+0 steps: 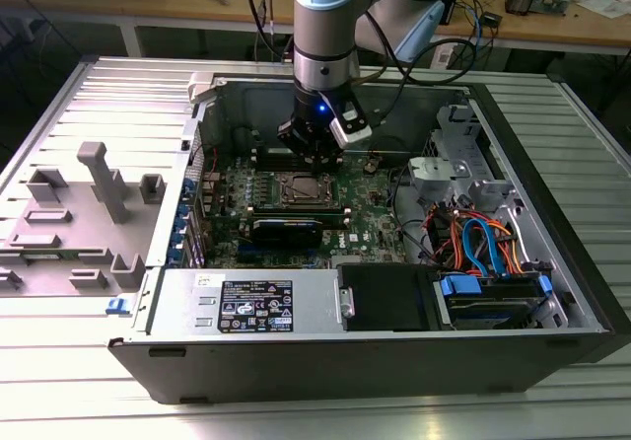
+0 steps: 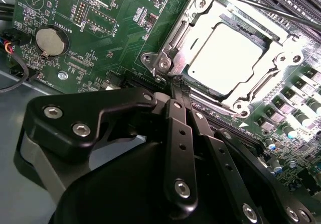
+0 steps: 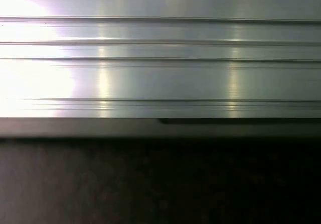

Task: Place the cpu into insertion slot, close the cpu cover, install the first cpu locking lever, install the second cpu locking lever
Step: 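Install the first cpu locking lever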

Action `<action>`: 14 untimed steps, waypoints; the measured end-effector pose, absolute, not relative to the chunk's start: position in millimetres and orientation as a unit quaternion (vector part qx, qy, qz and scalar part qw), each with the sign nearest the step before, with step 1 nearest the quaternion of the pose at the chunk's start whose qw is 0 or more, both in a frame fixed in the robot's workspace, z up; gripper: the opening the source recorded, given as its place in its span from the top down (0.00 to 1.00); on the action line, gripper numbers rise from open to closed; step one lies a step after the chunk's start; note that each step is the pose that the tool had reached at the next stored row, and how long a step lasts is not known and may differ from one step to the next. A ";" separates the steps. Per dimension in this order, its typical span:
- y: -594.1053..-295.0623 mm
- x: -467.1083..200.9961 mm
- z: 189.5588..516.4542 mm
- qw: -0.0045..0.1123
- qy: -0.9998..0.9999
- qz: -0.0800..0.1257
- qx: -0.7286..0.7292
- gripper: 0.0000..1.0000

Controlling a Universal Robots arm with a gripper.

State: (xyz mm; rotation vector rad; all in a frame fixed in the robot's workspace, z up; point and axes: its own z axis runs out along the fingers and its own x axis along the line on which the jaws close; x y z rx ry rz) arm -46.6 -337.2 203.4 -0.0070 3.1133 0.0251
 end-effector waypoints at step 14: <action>-337.0 -46.6 204.1 0.014 1.000 0.012 -0.002 0.89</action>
